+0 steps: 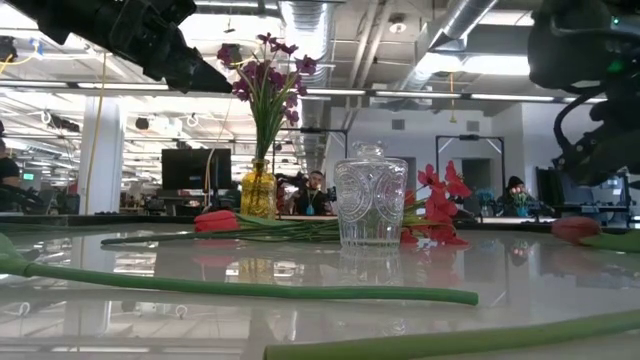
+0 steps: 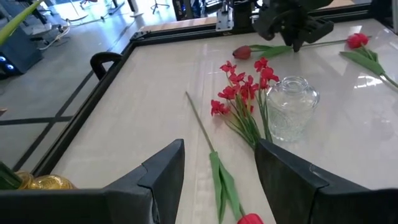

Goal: Sort flowers into vase by color
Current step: Put the right purple flower into the yellow vase

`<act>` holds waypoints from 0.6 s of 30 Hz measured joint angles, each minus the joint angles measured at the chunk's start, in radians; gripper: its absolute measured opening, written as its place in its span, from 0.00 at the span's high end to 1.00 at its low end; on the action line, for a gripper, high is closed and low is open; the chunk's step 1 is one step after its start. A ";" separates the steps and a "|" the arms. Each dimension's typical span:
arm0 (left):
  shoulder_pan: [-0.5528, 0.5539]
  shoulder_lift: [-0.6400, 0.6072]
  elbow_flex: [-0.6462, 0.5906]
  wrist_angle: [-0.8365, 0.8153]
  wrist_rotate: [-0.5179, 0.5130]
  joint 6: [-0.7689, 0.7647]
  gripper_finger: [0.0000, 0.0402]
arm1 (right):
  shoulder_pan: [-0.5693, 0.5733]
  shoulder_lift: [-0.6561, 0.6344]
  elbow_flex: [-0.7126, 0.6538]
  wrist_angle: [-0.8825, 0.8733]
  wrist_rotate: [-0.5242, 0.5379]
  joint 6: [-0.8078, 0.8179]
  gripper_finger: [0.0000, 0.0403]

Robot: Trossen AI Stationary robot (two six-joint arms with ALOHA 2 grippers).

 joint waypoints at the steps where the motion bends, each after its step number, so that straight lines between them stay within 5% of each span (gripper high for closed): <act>1: 0.000 0.000 0.000 0.000 0.000 0.000 0.54 | -0.001 0.000 0.000 0.001 0.006 -0.006 0.69; 7: 0.000 0.000 0.000 0.013 -0.001 0.000 0.54 | -0.023 0.001 -0.001 -0.012 0.080 0.003 0.95; 11: 0.000 0.000 0.000 0.026 -0.002 0.000 0.54 | -0.038 -0.021 0.011 -0.048 0.158 -0.017 0.94; 18: 0.001 0.000 0.000 0.031 -0.003 -0.015 0.54 | -0.059 -0.152 0.128 -0.225 0.616 -0.031 0.96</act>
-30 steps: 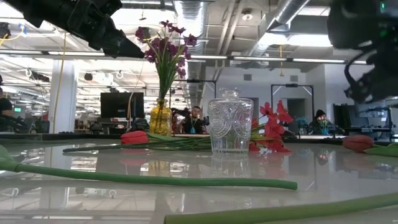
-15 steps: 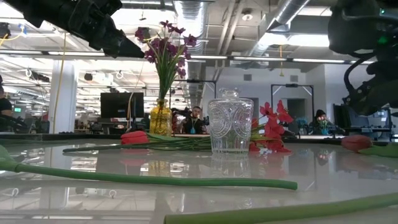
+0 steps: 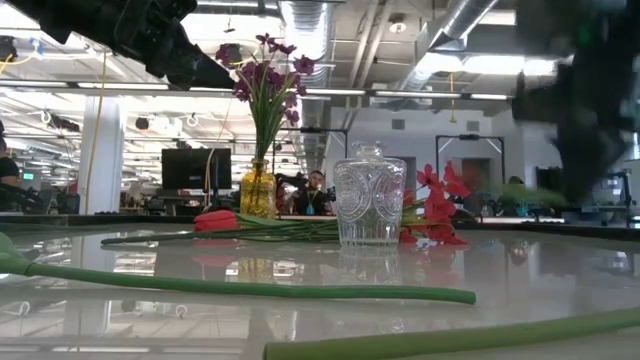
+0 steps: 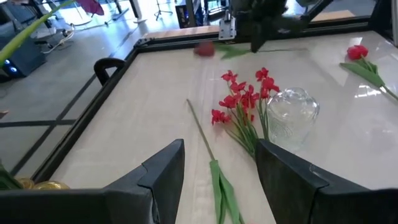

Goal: Sort flowers into vase by color
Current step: Put the right purple flower into the yellow vase

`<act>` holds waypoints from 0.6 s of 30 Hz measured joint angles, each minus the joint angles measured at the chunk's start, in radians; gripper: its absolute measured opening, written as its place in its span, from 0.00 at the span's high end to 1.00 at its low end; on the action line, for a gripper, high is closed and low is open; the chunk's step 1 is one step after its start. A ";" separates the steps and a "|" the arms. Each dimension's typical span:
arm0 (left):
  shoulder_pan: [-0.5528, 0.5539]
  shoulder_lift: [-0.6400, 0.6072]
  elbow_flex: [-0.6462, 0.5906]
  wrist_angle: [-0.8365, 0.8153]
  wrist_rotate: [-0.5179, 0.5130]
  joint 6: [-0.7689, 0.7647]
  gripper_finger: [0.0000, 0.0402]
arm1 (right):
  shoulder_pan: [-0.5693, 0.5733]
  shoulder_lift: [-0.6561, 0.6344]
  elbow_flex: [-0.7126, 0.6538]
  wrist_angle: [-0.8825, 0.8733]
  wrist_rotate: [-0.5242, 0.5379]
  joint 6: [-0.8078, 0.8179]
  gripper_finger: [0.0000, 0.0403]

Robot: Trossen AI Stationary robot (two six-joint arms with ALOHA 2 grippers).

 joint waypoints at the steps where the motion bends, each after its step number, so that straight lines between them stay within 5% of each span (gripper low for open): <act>1: 0.000 0.000 0.000 0.002 0.000 -0.004 0.54 | 0.000 -0.027 0.017 0.007 0.055 -0.020 0.96; 5: 0.000 0.000 0.000 0.032 0.004 -0.028 0.54 | -0.005 -0.143 0.056 0.186 0.345 -0.234 0.96; 11: 0.000 0.001 0.000 0.098 0.024 -0.060 0.54 | -0.022 -0.211 0.056 0.727 0.505 -0.804 0.96; 14: 0.000 0.029 0.000 0.183 0.086 -0.069 0.54 | -0.053 -0.166 0.041 1.107 0.401 -1.112 0.96; 18: -0.003 0.109 0.001 0.339 0.168 -0.073 0.54 | -0.117 -0.038 0.037 1.536 0.084 -1.336 0.96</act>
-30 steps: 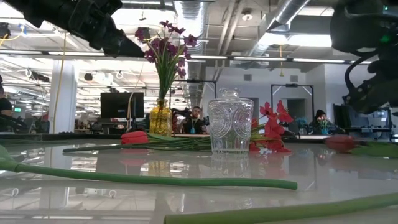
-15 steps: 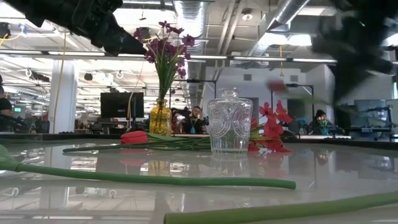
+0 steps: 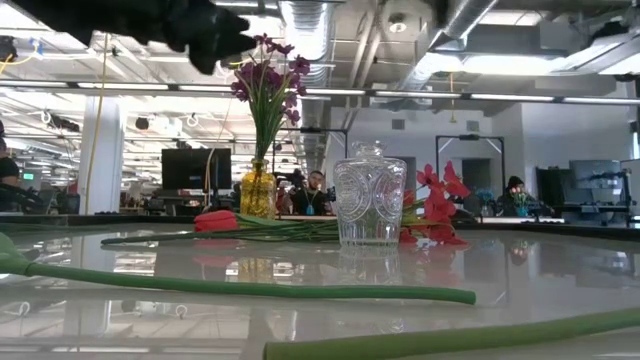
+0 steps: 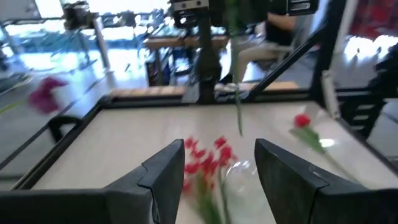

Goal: Sort flowers into vase by color
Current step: Put the right purple flower into the yellow vase

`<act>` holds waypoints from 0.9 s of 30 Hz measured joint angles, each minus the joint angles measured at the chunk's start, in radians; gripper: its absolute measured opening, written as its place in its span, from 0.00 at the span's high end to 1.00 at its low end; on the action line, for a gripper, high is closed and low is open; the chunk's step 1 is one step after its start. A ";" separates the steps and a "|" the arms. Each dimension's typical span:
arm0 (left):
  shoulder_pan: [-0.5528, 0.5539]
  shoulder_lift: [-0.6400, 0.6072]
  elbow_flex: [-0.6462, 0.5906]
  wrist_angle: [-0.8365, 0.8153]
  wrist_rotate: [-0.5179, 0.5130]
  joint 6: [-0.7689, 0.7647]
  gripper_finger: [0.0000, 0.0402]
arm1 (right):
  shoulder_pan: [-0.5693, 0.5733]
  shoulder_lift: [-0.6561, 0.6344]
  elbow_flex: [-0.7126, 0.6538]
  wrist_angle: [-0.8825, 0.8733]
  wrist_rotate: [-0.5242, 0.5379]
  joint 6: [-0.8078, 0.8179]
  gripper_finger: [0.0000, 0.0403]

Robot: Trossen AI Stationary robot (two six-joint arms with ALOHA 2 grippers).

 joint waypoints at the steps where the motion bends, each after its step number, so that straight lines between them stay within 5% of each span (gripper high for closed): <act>1: -0.004 0.023 0.000 0.038 0.005 0.000 0.54 | -0.017 0.037 0.000 0.095 -0.076 -0.024 0.96; 4: -0.014 0.090 0.000 0.149 0.008 0.000 0.54 | -0.072 0.146 0.018 0.278 -0.254 -0.045 0.96; 8: -0.017 0.155 0.000 0.235 0.008 -0.001 0.54 | -0.131 0.263 0.077 0.366 -0.367 -0.030 0.96; 27: 0.005 0.162 0.000 0.336 -0.034 -0.012 0.54 | -0.194 0.365 0.200 0.346 -0.381 -0.099 0.96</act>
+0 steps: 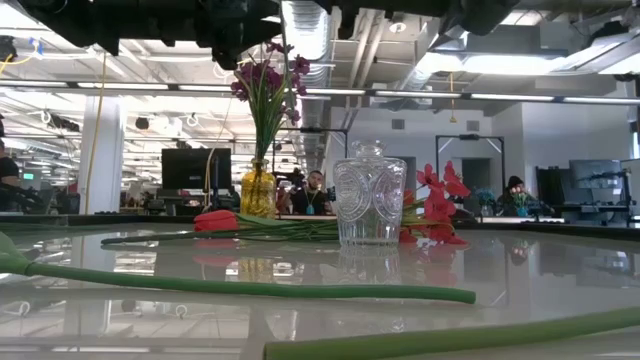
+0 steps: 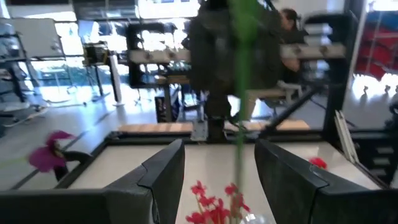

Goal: Sort flowers into vase by color
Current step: Put the right purple flower into the yellow vase

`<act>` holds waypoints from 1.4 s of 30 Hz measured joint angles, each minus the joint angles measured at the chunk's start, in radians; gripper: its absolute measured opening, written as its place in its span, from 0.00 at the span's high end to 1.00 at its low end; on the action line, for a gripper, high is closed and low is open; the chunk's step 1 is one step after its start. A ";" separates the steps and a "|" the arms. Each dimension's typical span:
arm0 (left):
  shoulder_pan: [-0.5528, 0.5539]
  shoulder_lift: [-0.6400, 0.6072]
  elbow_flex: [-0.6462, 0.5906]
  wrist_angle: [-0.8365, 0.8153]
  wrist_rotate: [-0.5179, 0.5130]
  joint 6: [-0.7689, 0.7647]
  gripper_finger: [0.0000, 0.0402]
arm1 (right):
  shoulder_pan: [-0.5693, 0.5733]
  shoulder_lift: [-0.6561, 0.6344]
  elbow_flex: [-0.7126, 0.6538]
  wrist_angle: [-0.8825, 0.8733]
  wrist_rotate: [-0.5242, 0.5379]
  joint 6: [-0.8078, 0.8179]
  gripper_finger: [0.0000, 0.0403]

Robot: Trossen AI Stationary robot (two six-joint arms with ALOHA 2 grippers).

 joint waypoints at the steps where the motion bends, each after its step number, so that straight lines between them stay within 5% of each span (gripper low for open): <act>1: 0.007 0.000 0.000 0.010 0.000 -0.010 0.54 | 0.000 0.000 0.000 0.001 0.000 0.000 0.96; 42: 0.052 0.081 0.060 0.140 0.099 -0.080 0.55 | -0.023 0.000 0.000 0.021 0.003 -0.026 0.96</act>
